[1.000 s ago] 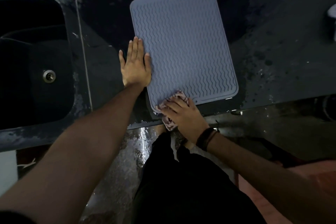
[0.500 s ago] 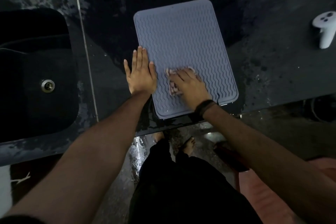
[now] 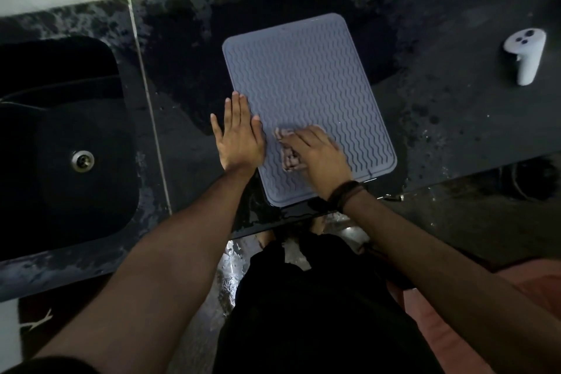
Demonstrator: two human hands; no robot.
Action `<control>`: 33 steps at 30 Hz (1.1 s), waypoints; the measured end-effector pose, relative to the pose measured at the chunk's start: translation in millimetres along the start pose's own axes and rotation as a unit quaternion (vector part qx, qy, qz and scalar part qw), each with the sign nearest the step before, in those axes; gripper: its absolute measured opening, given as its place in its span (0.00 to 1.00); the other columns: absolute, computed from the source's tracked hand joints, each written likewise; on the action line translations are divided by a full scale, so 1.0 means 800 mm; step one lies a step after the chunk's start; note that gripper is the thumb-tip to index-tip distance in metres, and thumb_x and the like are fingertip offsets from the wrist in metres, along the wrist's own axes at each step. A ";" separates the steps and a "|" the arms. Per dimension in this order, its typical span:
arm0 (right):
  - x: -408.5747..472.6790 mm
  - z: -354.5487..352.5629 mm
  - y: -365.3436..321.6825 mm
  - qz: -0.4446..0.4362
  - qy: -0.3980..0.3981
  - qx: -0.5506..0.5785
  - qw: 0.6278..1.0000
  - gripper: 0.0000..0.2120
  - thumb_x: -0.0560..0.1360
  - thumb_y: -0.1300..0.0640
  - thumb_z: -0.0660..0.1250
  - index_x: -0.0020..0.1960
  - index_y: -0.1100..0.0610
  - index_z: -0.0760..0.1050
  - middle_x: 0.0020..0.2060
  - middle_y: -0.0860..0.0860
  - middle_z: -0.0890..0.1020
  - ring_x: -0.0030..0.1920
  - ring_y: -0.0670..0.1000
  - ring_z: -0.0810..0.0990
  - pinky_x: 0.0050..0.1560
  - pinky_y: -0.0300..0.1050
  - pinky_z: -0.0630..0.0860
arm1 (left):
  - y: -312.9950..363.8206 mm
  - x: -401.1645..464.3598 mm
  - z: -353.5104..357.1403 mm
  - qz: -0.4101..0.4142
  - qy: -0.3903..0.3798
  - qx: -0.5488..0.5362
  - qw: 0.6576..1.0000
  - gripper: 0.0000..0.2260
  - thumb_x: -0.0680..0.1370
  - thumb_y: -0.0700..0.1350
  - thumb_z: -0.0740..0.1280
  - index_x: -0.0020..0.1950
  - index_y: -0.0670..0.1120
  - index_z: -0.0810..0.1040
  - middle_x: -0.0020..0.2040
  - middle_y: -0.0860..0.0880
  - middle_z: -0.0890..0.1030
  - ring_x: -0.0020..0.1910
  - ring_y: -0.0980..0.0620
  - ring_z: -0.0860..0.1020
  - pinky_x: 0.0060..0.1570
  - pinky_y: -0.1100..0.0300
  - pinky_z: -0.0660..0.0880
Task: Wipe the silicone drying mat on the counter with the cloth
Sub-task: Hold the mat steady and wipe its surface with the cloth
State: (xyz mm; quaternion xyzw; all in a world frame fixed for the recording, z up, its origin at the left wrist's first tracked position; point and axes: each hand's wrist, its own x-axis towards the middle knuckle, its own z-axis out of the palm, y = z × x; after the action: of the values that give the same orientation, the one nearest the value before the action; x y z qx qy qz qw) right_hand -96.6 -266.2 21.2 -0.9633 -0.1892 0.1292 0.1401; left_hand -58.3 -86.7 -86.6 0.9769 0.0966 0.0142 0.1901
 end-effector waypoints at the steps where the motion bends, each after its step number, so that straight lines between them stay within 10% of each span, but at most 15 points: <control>1: 0.010 0.006 -0.007 -0.014 -0.017 -0.007 1.000 0.30 0.70 0.62 0.68 0.71 0.51 0.68 0.66 0.51 0.73 0.70 0.54 0.66 0.68 0.55 0.65 | 0.000 0.000 -0.001 -0.002 -0.002 0.004 1.000 0.26 0.86 0.53 0.46 0.83 0.46 0.53 0.83 0.50 0.53 0.82 0.52 0.50 0.79 0.41 0.43; 11: -0.094 0.039 0.017 -0.080 -0.100 -0.051 0.991 0.31 0.68 0.65 0.69 0.69 0.50 0.69 0.68 0.50 0.73 0.70 0.53 0.68 0.65 0.60 0.70 | 0.005 0.000 -0.007 -0.012 -0.011 0.013 1.000 0.26 0.86 0.53 0.46 0.83 0.45 0.52 0.83 0.51 0.53 0.82 0.53 0.50 0.79 0.42 0.43; 20: -0.032 0.027 -0.030 -0.134 -0.069 -0.017 0.988 0.28 0.70 0.61 0.50 0.69 0.51 0.68 0.66 0.50 0.72 0.69 0.53 0.66 0.64 0.60 0.70 | 0.005 0.000 -0.012 -0.040 -0.009 0.006 0.999 0.25 0.86 0.50 0.46 0.83 0.43 0.52 0.83 0.47 0.52 0.82 0.49 0.49 0.80 0.45 0.44; 33: -0.047 0.003 0.037 -0.109 -0.042 -0.017 0.993 0.26 0.69 0.65 0.61 0.66 0.50 0.71 0.62 0.50 0.75 0.67 0.54 0.69 0.62 0.59 0.71 | 0.007 -0.002 -0.011 -0.051 -0.018 0.017 0.998 0.25 0.87 0.51 0.44 0.83 0.45 0.49 0.84 0.48 0.50 0.82 0.52 0.46 0.80 0.46 0.41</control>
State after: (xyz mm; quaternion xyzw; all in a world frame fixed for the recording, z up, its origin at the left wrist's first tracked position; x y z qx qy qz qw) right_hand -121.4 -307.3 17.3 -0.9327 -0.3014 0.1503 0.1289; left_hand -59.8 -88.9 -76.3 0.9738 0.1431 -0.0149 0.1761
